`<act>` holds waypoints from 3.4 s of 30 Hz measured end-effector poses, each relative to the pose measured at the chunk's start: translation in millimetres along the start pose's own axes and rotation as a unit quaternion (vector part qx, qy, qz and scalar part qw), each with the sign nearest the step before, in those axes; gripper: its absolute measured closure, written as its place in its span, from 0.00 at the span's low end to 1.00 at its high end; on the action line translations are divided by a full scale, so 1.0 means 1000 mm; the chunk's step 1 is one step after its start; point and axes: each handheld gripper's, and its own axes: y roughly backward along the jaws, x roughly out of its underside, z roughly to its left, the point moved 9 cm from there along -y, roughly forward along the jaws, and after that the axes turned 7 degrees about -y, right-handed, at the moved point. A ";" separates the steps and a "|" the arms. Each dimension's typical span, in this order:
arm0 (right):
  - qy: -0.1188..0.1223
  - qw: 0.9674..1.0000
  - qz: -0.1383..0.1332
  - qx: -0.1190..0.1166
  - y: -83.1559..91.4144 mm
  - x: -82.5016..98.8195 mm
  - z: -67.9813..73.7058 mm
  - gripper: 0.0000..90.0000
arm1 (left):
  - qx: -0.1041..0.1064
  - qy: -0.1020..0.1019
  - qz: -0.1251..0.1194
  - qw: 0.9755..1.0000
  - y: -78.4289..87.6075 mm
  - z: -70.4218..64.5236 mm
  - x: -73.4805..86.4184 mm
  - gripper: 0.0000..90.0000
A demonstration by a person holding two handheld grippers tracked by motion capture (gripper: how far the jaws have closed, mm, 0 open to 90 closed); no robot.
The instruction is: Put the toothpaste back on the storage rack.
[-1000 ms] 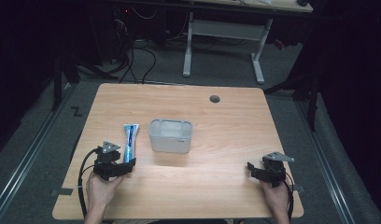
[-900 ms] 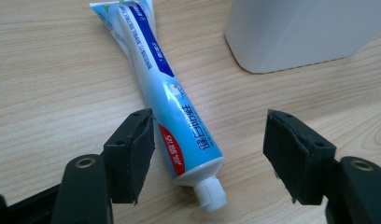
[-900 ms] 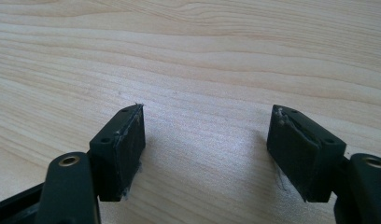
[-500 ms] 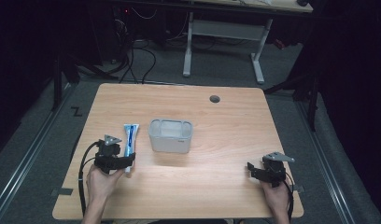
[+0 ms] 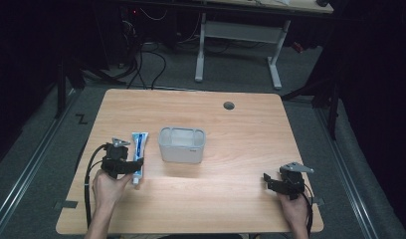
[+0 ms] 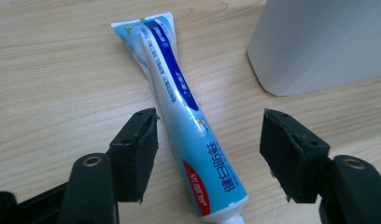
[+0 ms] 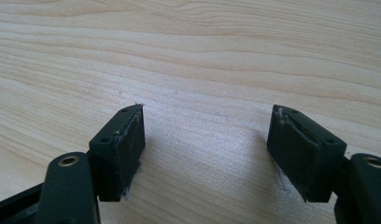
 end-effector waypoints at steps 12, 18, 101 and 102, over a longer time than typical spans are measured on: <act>0.000 1.000 0.000 0.000 0.000 0.000 0.000 0.31 | -0.009 0.005 0.022 1.000 -0.010 0.008 -0.016 0.43; 0.000 1.000 0.000 0.000 0.000 0.000 0.000 0.31 | -0.015 0.009 0.031 0.999 -0.019 0.012 -0.024 0.44; -0.001 1.000 0.000 0.000 0.000 0.000 0.000 0.31 | -0.050 0.037 0.144 0.988 -0.090 0.026 -0.025 0.72; -0.001 1.000 0.000 0.000 0.000 0.000 0.000 0.31 | -0.048 0.036 0.145 0.988 -0.089 0.026 -0.026 0.72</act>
